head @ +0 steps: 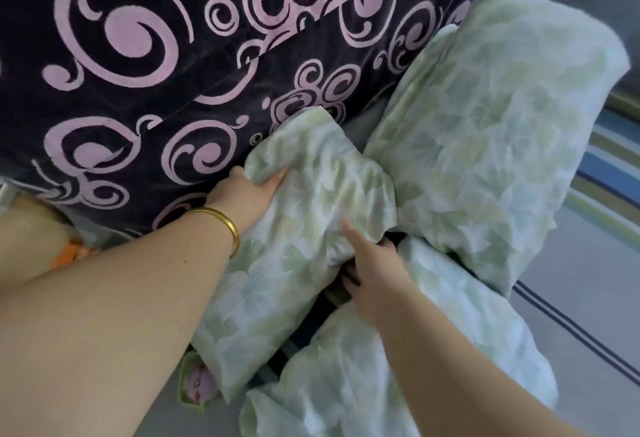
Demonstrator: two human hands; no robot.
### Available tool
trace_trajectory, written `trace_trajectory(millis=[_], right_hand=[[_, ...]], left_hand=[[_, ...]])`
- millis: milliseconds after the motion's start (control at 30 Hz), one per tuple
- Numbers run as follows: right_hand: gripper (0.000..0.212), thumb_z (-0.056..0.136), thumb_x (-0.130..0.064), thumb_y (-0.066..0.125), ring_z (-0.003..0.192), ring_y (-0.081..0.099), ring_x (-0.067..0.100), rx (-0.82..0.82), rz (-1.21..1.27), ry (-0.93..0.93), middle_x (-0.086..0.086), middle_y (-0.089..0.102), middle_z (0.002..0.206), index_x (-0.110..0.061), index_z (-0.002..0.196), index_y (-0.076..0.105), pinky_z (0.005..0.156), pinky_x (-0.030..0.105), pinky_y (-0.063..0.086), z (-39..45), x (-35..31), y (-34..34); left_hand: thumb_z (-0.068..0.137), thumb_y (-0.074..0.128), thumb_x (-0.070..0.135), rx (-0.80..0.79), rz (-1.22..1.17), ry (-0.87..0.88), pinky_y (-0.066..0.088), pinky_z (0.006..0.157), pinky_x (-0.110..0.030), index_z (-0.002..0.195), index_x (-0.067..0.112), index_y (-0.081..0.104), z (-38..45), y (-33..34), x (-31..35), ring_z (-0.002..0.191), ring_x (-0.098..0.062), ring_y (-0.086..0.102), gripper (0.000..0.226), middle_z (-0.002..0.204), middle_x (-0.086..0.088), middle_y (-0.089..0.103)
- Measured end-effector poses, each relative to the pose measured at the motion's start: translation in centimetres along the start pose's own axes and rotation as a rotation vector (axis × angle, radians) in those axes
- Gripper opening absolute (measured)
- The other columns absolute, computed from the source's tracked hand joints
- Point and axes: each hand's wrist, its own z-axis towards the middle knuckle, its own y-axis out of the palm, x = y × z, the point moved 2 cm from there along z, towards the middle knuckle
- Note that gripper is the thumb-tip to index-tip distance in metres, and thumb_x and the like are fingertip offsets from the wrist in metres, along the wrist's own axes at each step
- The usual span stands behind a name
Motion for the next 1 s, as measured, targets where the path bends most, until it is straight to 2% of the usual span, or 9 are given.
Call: trace_trajectory(millis=[100, 167, 300, 400, 533, 600, 700, 800, 1000], right_hand=[[0.049, 0.090, -0.034, 0.069, 0.117, 0.058, 0.029, -0.139, 0.148, 0.050, 0.009, 0.052, 0.138, -0.022, 0.133, 0.050, 0.099, 0.042, 0.051, -2.5, -1.1, -2.8], [0.024, 0.097, -0.027, 0.060, 0.112, 0.063, 0.027, -0.166, 0.175, -0.001, 0.012, 0.056, 0.135, -0.019, 0.120, 0.056, 0.090, 0.035, 0.053, -4.4, -1.9, -5.1], [0.015, 0.094, -0.032, 0.062, 0.091, 0.069, 0.018, 0.062, 0.119, -0.190, 0.003, 0.069, 0.108, -0.022, 0.105, 0.064, 0.076, 0.030, 0.054, -8.2, -1.3, -11.1], [0.036, 0.090, -0.044, 0.064, 0.089, 0.063, 0.024, 0.321, -0.141, -0.176, 0.003, 0.065, 0.095, -0.020, 0.117, 0.062, 0.084, 0.041, 0.053, -9.2, 2.0, -16.0], [0.079, 0.076, -0.057, 0.074, 0.124, 0.050, 0.038, 0.510, -0.264, -0.095, 0.012, 0.045, 0.141, -0.024, 0.141, 0.044, 0.104, 0.052, 0.044, -10.2, 7.3, -20.0], [0.101, 0.064, -0.060, 0.083, 0.126, 0.050, 0.037, 0.428, -0.117, -0.055, 0.010, 0.042, 0.146, -0.027, 0.146, 0.035, 0.104, 0.054, 0.045, -10.2, 9.9, -20.4], [0.102, 0.048, -0.061, 0.089, 0.107, 0.067, 0.032, 0.224, 0.232, 0.014, 0.005, 0.064, 0.126, -0.028, 0.133, 0.044, 0.094, 0.053, 0.055, -9.7, 12.5, -19.8], [0.114, 0.041, -0.067, 0.088, 0.101, 0.069, 0.033, 0.164, 0.351, 0.058, 0.006, 0.068, 0.119, -0.023, 0.137, 0.045, 0.091, 0.055, 0.055, -8.5, 13.6, -19.3], [0.106, 0.046, -0.075, 0.084, 0.110, 0.068, 0.036, -0.106, 0.426, 0.073, 0.006, 0.069, 0.125, -0.033, 0.138, 0.050, 0.095, 0.060, 0.051, -7.5, 13.7, -17.7]], left_hand=[[0.090, 0.041, 0.066, 0.088, 0.071, 0.056, 0.049, 0.098, -0.050, 0.142, 0.023, 0.042, -2.7, 0.8, 0.8, 0.115, -0.038, 0.057, 0.068, 0.135, -0.014, 0.054], [0.094, 0.040, 0.059, 0.105, 0.150, 0.142, 0.043, 0.105, -0.047, 0.149, 0.024, 0.034, -5.4, 2.0, 1.5, 0.130, -0.035, 0.046, 0.065, 0.150, -0.011, 0.041], [0.094, 0.038, 0.063, 0.089, 0.291, 0.264, 0.037, 0.105, -0.041, 0.151, 0.025, 0.031, -11.5, 5.1, 2.4, 0.136, -0.031, 0.033, 0.069, 0.154, -0.004, 0.032], [0.091, 0.042, 0.067, 0.047, 0.266, 0.282, 0.039, 0.102, -0.039, 0.139, 0.022, 0.045, -14.6, 7.1, 2.5, 0.128, -0.030, 0.039, 0.066, 0.142, -0.007, 0.042], [0.074, 0.048, 0.086, -0.203, 0.076, 0.130, 0.051, 0.094, -0.039, 0.144, 0.021, 0.040, -17.2, 10.1, 1.6, 0.113, -0.029, 0.056, 0.095, 0.132, -0.008, 0.052], [0.066, 0.052, 0.089, -0.305, -0.007, 0.077, 0.049, 0.100, -0.042, 0.149, 0.019, 0.032, -17.5, 11.3, 0.9, 0.117, -0.030, 0.055, 0.110, 0.135, -0.009, 0.053], [0.052, 0.057, 0.094, -0.360, -0.049, 0.059, 0.039, 0.112, -0.045, 0.154, 0.021, 0.024, -17.3, 12.5, -0.4, 0.137, -0.032, 0.042, 0.131, 0.154, -0.008, 0.037], [0.028, 0.057, 0.101, -0.394, -0.084, 0.044, 0.035, 0.115, -0.045, 0.156, 0.022, 0.021, -17.2, 13.1, -1.5, 0.139, -0.030, 0.039, 0.154, 0.157, -0.004, 0.035], [0.030, 0.070, 0.094, -0.448, -0.253, 0.043, 0.040, 0.112, -0.045, 0.153, 0.025, 0.031, -16.9, 13.2, -2.5, 0.131, -0.024, 0.049, 0.146, 0.148, 0.003, 0.047]])
